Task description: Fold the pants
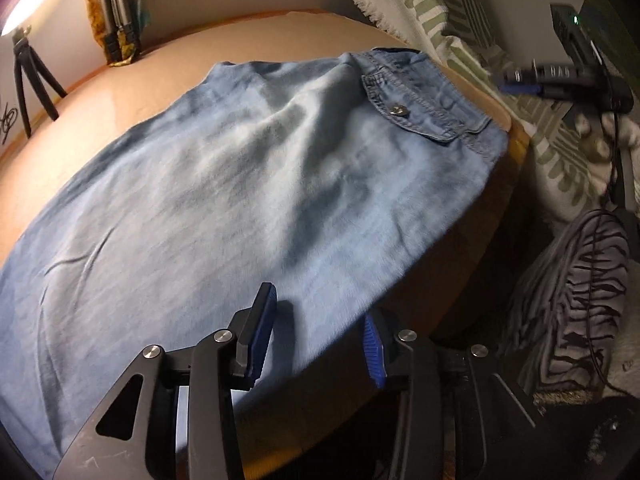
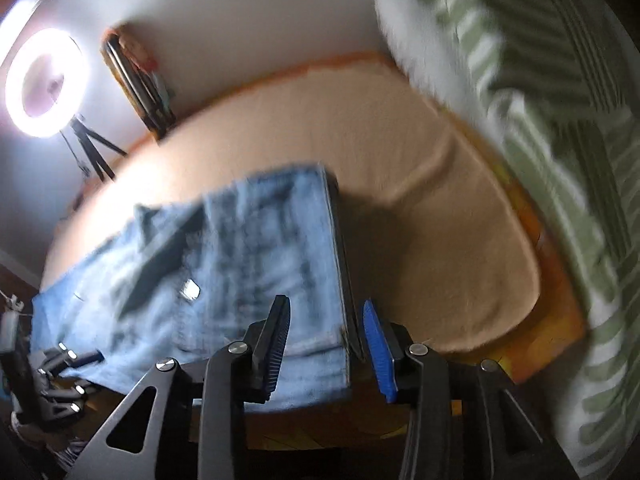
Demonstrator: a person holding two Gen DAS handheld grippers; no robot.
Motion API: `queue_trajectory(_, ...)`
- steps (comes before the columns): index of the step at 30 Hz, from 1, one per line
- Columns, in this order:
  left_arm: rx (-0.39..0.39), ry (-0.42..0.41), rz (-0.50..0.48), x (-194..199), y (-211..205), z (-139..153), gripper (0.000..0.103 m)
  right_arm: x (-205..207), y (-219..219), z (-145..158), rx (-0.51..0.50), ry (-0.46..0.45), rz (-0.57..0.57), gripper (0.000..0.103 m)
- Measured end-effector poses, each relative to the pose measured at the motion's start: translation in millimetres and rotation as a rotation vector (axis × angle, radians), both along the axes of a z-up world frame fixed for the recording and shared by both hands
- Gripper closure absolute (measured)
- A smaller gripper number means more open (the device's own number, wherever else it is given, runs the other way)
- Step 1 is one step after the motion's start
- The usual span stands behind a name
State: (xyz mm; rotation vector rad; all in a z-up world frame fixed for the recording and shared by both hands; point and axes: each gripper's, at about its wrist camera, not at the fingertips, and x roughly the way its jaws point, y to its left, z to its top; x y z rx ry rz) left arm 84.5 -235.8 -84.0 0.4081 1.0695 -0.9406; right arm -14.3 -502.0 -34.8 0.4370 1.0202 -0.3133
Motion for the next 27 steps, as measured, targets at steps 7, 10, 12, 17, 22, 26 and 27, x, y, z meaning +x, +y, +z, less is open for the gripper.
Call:
queue_trajectory(7,-0.133,0.032,0.052,3,31,30,0.064,75,41,36,0.037,-0.139,0.252,0.052)
queue_trajectory(10,-0.172,0.000,0.133,18,47,41,0.064,126,70,24,0.077,-0.135,0.383,0.052)
queue_trajectory(12,-0.182,0.000,0.195,31,59,41,0.064,169,90,6,0.102,-0.103,0.464,0.052)
queue_trajectory(17,-0.145,0.050,0.295,51,79,20,0.064,231,121,-30,0.169,-0.046,0.566,0.052)
queue_trajectory(22,-0.126,0.062,0.320,57,87,12,0.064,256,149,-49,0.132,0.018,0.651,0.052)
queue_trajectory(26,-0.129,0.065,0.326,61,86,15,0.064,263,149,-56,0.139,0.016,0.649,0.073)
queue_trajectory(27,-0.129,0.065,0.325,63,86,14,0.064,264,151,-57,0.149,0.010,0.663,0.078)
